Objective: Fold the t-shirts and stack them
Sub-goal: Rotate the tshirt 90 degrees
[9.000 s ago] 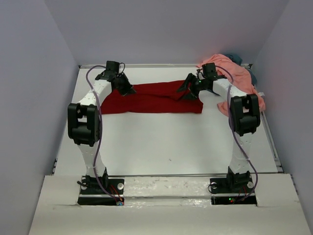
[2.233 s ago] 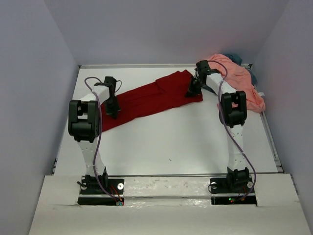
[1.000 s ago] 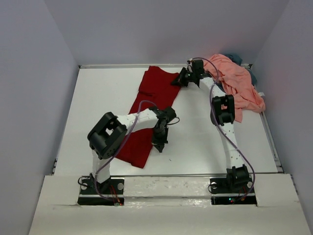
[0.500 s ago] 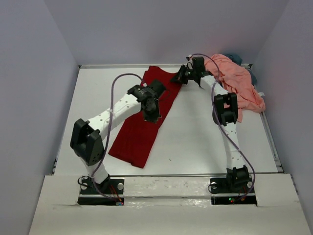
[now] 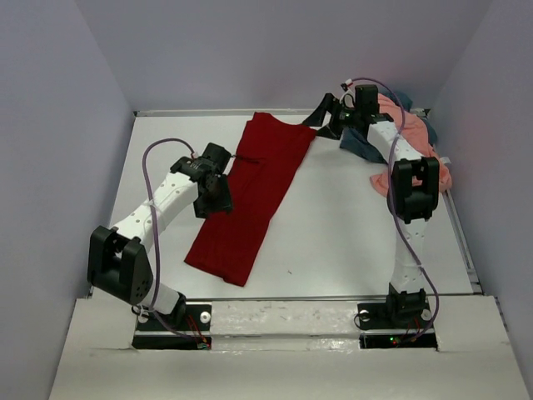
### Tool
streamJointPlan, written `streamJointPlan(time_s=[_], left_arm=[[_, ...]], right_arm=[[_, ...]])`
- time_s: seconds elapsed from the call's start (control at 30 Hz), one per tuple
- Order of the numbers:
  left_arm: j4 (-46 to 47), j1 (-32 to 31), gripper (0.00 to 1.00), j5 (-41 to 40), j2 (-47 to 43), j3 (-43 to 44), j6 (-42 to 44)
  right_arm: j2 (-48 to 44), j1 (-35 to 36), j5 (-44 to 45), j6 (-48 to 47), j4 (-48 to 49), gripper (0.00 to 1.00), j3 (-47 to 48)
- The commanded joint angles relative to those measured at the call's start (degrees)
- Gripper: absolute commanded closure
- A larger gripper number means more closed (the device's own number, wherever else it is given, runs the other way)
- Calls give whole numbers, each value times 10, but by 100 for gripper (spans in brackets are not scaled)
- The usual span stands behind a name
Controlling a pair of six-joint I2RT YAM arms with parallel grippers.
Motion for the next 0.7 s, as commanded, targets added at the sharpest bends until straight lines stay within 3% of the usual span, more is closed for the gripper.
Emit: streamJointPlan(time_s=[0.0, 0.2, 0.67], left_arm=[[46, 34, 36, 3, -31, -49, 44], [76, 57, 16, -3, -24, -89, 67], [145, 106, 16, 36, -19, -178, 108]], right_arm=[[-32, 0, -2, -10, -13, 9, -52], [-10, 0, 10, -12, -22, 9, -83], [50, 0, 21, -24, -22, 11, -94]])
